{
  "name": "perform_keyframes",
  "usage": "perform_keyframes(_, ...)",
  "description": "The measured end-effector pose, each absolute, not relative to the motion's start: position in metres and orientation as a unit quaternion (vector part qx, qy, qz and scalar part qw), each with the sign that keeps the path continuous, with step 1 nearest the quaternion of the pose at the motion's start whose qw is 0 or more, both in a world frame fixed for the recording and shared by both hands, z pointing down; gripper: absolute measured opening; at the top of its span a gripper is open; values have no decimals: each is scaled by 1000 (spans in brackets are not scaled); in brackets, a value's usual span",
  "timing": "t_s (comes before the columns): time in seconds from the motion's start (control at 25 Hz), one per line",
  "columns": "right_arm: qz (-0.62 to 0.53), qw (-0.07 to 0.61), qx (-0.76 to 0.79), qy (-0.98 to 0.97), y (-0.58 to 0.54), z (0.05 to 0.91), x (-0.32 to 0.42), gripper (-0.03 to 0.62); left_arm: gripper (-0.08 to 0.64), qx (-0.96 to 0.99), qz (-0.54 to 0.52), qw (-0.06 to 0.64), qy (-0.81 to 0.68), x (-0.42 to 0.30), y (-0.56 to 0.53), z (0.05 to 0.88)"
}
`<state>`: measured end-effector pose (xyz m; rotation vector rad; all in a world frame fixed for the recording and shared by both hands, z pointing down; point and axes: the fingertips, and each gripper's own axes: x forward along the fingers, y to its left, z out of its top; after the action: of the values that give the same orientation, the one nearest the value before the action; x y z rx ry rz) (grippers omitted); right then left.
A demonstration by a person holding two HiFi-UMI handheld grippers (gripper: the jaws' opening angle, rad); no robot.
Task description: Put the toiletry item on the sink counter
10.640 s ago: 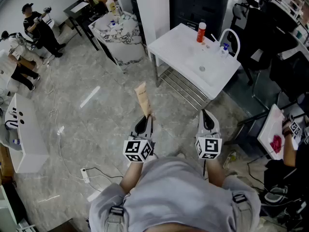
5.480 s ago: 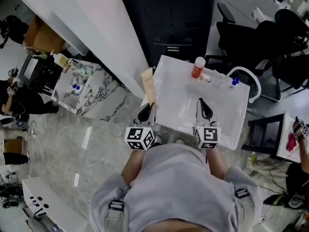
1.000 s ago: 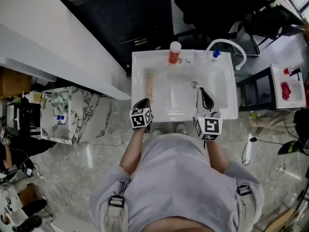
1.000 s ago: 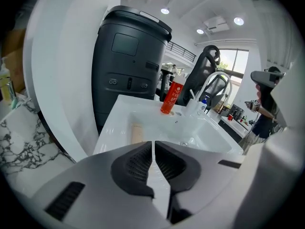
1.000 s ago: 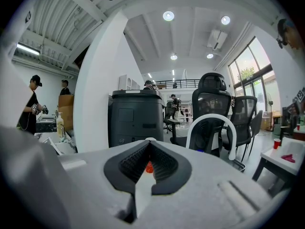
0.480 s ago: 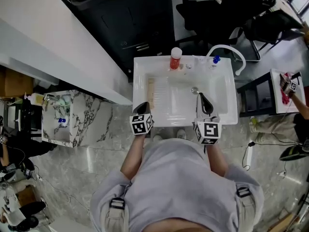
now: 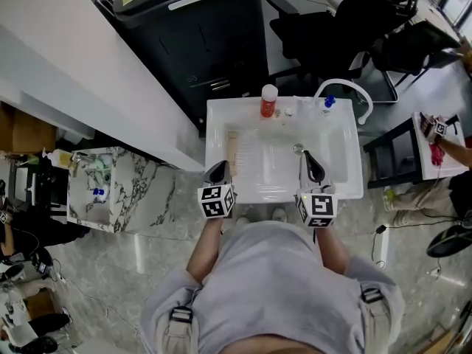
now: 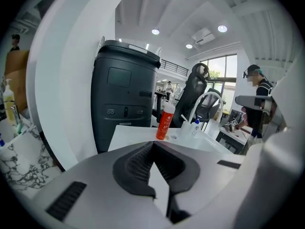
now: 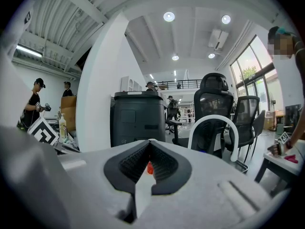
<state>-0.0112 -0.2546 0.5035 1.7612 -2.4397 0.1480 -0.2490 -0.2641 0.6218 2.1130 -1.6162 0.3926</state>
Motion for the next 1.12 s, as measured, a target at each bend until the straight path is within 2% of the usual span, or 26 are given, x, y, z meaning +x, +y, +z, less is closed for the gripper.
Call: perform_keyframes(1.12, 48, 50, 585, -808, -249, 493, -4, 5, 5, 787, 46, 126, -602, -242, -262, 502)
